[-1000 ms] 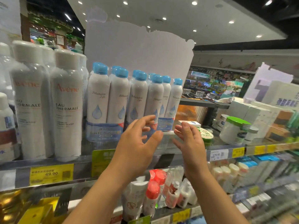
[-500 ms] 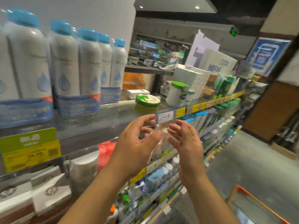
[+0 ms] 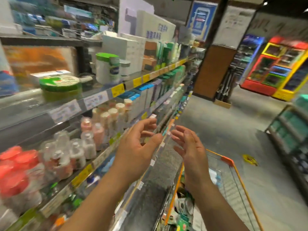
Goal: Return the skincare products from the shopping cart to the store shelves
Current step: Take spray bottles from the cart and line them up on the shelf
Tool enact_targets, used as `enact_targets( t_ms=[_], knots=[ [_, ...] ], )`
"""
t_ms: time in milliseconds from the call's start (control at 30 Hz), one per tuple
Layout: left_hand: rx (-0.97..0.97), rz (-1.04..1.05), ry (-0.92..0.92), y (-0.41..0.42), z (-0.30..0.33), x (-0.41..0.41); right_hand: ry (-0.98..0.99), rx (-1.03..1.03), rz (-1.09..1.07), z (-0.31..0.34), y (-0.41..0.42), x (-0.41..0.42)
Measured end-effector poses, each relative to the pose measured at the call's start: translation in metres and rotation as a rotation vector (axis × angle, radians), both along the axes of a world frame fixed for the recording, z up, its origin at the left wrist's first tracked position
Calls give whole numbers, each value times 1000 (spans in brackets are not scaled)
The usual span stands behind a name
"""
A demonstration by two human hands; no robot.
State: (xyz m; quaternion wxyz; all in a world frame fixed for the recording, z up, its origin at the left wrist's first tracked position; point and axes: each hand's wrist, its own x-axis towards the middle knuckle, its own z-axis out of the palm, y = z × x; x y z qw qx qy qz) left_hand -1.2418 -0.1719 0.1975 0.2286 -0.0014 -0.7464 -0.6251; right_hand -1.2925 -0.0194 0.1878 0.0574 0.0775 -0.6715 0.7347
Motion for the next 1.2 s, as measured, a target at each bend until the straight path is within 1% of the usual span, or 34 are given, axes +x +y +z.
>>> enact_targets(
  t_ms=[233,433,733,900,1067,1200],
  knots=[
    [-33,-127,-113,74,-29,-53,-64,20,-124,-28,85,-25],
    [-85,-214,-260,135,-67,-94,-219,-72,-218,-76,150,-51],
    [-136,-302,-539,205,-137,-138,-485,-174,-334,-180,226,-83],
    [-129,-299,-702,237,-180,-157,-672,-258,-420,-245,264,-103],
    [-140,-269,-835,260,-220,-171,-830,-291,-516,-315,294,-124],
    [-151,-249,-942,266,-244,-178,-922,-278,-551,-360,312,-137]
  ],
)
